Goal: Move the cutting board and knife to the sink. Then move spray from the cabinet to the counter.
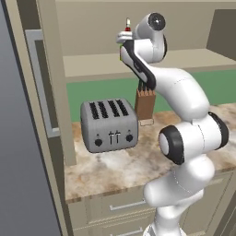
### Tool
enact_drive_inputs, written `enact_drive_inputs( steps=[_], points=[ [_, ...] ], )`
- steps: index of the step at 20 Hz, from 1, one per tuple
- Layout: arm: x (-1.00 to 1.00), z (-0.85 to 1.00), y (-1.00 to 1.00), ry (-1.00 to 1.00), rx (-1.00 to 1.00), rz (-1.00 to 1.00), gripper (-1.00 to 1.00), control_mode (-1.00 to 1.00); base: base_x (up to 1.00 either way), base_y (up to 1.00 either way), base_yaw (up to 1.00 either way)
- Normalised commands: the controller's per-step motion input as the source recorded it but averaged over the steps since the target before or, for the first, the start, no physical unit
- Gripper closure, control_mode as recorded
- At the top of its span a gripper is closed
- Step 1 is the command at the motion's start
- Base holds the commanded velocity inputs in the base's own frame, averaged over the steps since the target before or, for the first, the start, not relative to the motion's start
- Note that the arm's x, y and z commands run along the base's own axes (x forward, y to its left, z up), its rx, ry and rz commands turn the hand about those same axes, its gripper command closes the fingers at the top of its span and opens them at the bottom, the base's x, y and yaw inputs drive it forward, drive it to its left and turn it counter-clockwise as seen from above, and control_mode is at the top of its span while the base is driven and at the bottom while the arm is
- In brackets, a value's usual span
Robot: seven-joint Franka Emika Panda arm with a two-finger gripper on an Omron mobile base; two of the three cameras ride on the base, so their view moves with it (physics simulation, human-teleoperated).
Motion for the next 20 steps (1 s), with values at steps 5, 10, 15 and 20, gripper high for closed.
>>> enact_drive_inputs(
  steps=[5, 10, 15, 20],
  points=[
    [0.26, 0.00, 0.01, 0.00, 0.00, 0.01, -1.00, -1.00, 0.00, 0.00, 0.00],
    [0.25, 0.00, 0.00, 0.00, -0.03, 0.00, -1.00, -1.00, 0.00, 0.00, 0.00],
    [0.24, 0.00, 0.02, 0.00, -0.01, 0.00, -1.00, -1.00, 0.00, 0.00, 0.00],
    [0.23, 0.00, 0.00, 0.00, -0.02, 0.00, -1.00, -1.00, 0.00, 0.00, 0.00]
  ],
)
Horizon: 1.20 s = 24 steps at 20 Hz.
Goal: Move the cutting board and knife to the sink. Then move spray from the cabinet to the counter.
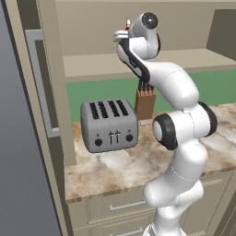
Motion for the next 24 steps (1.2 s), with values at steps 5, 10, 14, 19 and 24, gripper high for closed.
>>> enact_drive_inputs(
  steps=[5, 10, 14, 19, 24],
  points=[
    [0.23, -0.01, 0.00, 0.00, 0.00, 0.00, -1.00, -1.00, 0.00, 0.00, 0.00],
    [0.18, -0.04, 0.03, 0.00, 0.00, 0.00, -1.00, -1.00, 0.00, 0.00, 0.00],
    [0.19, -0.04, 0.03, 0.00, 0.00, 0.00, -1.00, -1.00, 0.00, 0.00, 0.00],
    [0.18, -0.05, 0.07, 0.00, 0.00, 0.00, -1.00, -1.00, 0.00, 0.00, 0.00],
    [0.13, -0.05, 0.02, 0.00, 0.00, 0.00, -1.00, -1.00, 0.00, 0.00, 0.00]
  ],
)
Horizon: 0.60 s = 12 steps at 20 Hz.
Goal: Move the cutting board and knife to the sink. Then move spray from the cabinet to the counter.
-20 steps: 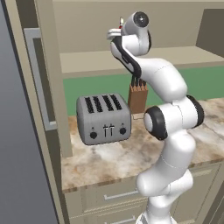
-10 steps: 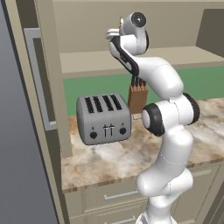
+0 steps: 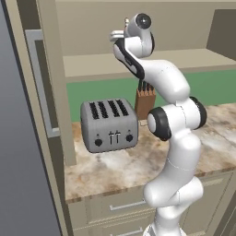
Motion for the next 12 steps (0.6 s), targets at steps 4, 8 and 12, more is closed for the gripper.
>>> enact_drive_inputs(
  steps=[4, 8, 12],
  points=[
    [0.03, -0.02, 0.01, 0.00, 0.00, 0.00, 1.00, -1.00, 0.00, 0.00, 0.00],
    [0.00, 0.00, -0.04, 0.00, 0.00, 0.00, 1.00, -1.00, 0.00, 0.00, 0.00],
    [0.00, -0.03, 0.00, 0.00, 0.00, 0.00, 1.00, -1.00, 0.00, 0.00, 0.00]
  ],
)
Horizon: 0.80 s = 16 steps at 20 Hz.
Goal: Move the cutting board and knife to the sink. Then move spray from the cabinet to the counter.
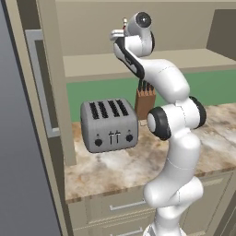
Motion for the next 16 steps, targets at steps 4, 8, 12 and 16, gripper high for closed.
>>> enact_drive_inputs(
  steps=[4, 8, 12, 16],
  points=[
    [-0.01, -0.01, 0.00, -0.02, 0.00, 0.00, 1.00, -1.00, 0.00, 0.00, 0.00],
    [-0.12, 0.00, 0.00, -0.12, 0.00, 0.00, 1.00, -1.00, 0.00, 0.00, 0.00],
    [-0.10, 0.03, 0.00, -0.17, 0.00, 0.00, 1.00, -1.00, 0.00, 0.00, 0.00],
    [-0.27, 0.01, -0.04, -0.06, 0.00, 0.00, 1.00, -1.00, 0.00, 0.00, 0.00]
  ],
)
